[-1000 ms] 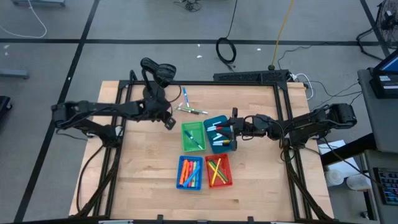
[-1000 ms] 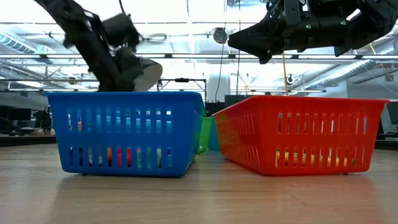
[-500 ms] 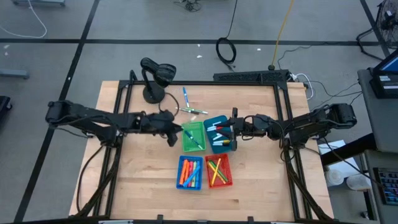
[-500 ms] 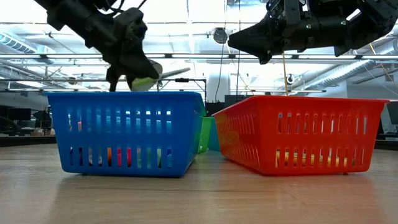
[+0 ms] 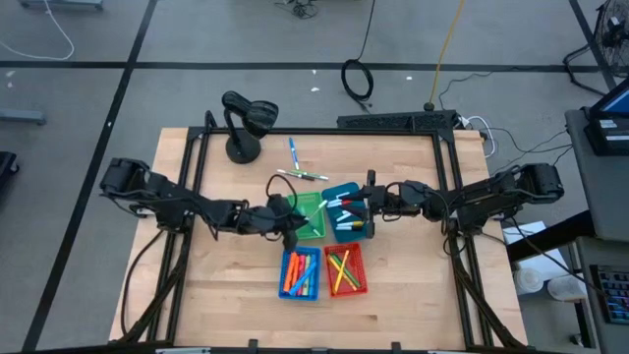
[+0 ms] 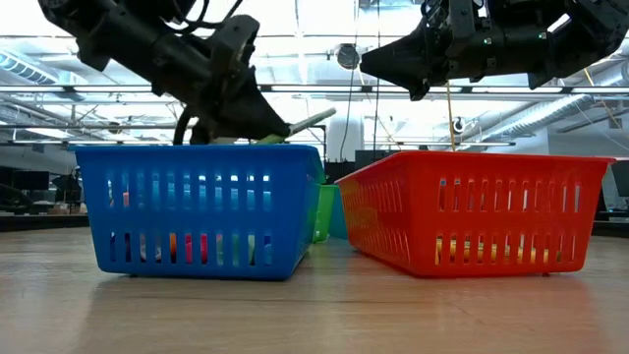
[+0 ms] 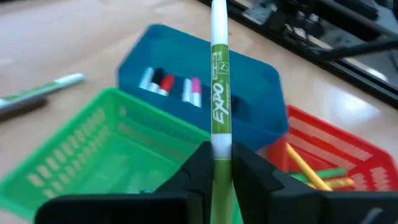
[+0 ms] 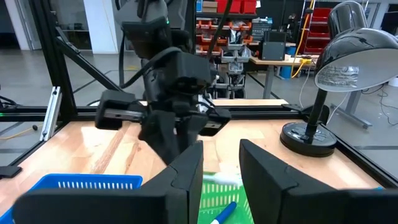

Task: Pick & Place Markers
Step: Put the green marker into the green bin, then put the brown marker into the green bin

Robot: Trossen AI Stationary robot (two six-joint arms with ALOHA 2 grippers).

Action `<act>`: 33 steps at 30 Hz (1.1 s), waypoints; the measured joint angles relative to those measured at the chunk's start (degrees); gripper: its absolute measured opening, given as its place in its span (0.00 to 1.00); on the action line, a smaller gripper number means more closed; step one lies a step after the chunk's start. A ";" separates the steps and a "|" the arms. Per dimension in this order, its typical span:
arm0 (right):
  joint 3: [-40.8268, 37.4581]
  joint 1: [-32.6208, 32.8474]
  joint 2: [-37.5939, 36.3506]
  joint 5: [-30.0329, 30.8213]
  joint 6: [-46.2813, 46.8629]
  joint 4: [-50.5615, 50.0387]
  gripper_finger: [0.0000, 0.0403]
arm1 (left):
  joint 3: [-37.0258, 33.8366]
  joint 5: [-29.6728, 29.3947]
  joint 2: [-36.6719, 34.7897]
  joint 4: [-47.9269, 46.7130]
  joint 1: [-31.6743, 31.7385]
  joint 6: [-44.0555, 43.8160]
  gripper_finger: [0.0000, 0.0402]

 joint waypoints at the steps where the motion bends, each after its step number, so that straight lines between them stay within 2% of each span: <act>1: 0.00 0.00 0.00 -0.02 0.00 0.00 0.23 | 0.00 -0.94 -0.02 -0.26 0.01 -0.23 0.14; 6: 0.00 0.02 0.00 -0.01 0.00 0.00 0.23 | 0.00 -2.67 0.00 -3.46 0.01 -1.37 0.16; 14: 0.00 0.02 0.00 -0.02 0.00 -0.02 0.23 | 0.00 -0.88 -0.08 -6.00 0.01 0.36 0.15; 27: 0.00 0.02 0.00 -0.02 0.00 -0.04 0.23 | 0.00 -0.73 -0.52 -5.95 0.26 2.43 0.34; 33: 0.00 0.02 0.00 -0.02 0.00 -0.04 0.23 | 0.09 -0.26 -4.22 -5.81 1.36 12.44 0.46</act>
